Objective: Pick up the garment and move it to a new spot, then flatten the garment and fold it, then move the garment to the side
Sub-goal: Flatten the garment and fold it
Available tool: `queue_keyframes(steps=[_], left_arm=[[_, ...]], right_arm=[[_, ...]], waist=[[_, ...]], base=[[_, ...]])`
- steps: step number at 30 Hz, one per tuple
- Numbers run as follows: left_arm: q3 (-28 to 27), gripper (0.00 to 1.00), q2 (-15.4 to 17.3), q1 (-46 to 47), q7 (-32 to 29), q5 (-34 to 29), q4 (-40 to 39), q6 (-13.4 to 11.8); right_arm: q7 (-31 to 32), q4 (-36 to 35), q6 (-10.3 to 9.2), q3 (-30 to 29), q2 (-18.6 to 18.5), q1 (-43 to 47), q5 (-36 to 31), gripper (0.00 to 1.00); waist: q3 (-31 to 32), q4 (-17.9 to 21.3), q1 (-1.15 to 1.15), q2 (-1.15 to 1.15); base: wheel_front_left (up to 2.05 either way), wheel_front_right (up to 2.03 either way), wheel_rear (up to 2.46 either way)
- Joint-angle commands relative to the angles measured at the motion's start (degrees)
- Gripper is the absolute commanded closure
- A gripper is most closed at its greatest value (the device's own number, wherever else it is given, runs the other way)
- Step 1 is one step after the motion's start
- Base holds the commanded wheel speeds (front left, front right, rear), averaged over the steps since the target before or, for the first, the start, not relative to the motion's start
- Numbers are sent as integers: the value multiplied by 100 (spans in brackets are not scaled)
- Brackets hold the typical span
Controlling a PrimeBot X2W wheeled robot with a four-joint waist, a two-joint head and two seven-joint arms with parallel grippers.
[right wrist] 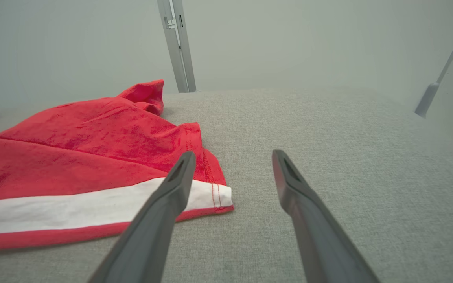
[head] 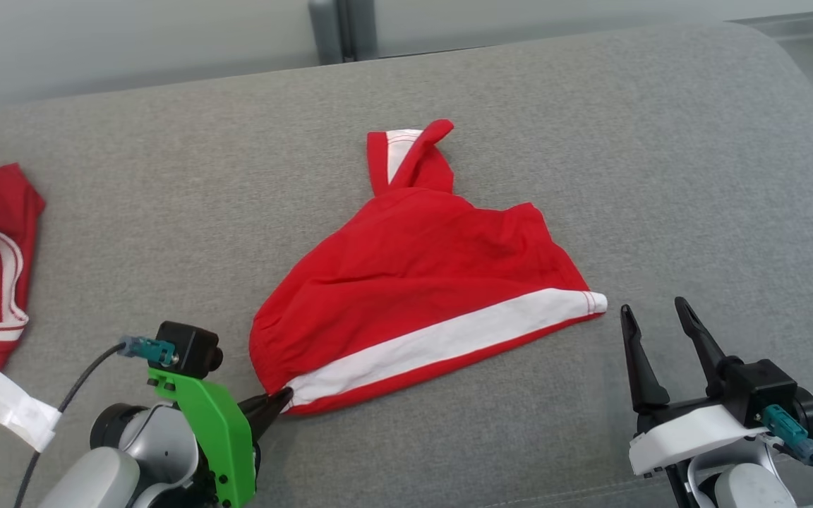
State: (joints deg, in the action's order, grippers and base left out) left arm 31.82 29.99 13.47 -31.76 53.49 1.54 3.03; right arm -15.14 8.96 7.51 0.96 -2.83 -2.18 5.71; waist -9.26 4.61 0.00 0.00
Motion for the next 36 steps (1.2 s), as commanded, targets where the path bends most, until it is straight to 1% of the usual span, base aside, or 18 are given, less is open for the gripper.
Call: queue_keyframes(steps=[1,5,10,11,12,13,14,19,22,23,25,26,31,34,36], left_arm=[[2,100,-64,-11,136,-76,113,41],[82,100,-353,-19,576,-217,627,125],[88,100,-440,-62,969,-281,1157,209],[61,86,-481,-71,1041,-257,1237,212],[49,65,-511,-76,1108,-227,1302,232],[45,53,-533,-81,1151,-185,1352,253],[28,1,-551,-88,1207,-160,1389,268],[-84,0,-644,-195,1532,-73,1512,293],[-317,0,-684,-370,1874,73,1494,183],[-317,0,-684,-370,1874,73,1494,183],[-479,0,-663,-463,2171,59,1377,89],[-565,0,-637,-511,2375,-18,1303,21],[-861,0,-475,-842,3388,-629,882,-509],[-960,0,-417,-1116,3820,-855,640,-748],[-988,0,-410,-1325,4074,-989,501,-851]], right_arm=[[-2,9,-4,4,-14,-29,-77,0],[-1,16,-4,39,-15,95,-159,0],[-1,-23,-4,22,-15,248,-185,0],[-1,-38,-4,4,-16,283,-191,0],[-1,-48,-4,-18,-15,315,-212,0],[-1,-50,-4,-42,-15,347,-229,0],[-1,-57,-4,-69,-15,380,-242,0],[-1,-75,-4,-132,-15,509,-293,0],[-1,-130,-4,-164,-16,585,-333,0],[-1,-130,-4,-164,-16,585,-333,0],[-1,-222,-4,-207,-17,601,-363,0],[-1,-273,-4,-215,-28,607,-389,0],[-1,-503,-4,-191,-151,583,-497,0],[-1,-563,-4,-122,-227,605,-537,0],[-1,-582,-4,-94,-261,635,-552,0]], waist=[[74,-341,0,0],[231,-432,0,0],[417,-451,0,0],[448,-456,0,0],[475,-460,0,0],[508,-466,0,0],[537,-470,0,0],[715,-463,0,0],[892,-413,0,0],[892,-413,0,0],[976,-386,0,0],[1012,-375,0,0],[1126,-332,0,0],[1189,-324,0,0],[1215,-329,0,0]], base=[[0,0,0],[0,0,0],[0,0,0],[0,0,0],[0,0,0],[0,0,0],[0,0,0],[0,0,0],[0,0,0],[0,0,0],[0,0,0],[0,0,0],[0,0,0],[0,0,0],[0,0,0]])
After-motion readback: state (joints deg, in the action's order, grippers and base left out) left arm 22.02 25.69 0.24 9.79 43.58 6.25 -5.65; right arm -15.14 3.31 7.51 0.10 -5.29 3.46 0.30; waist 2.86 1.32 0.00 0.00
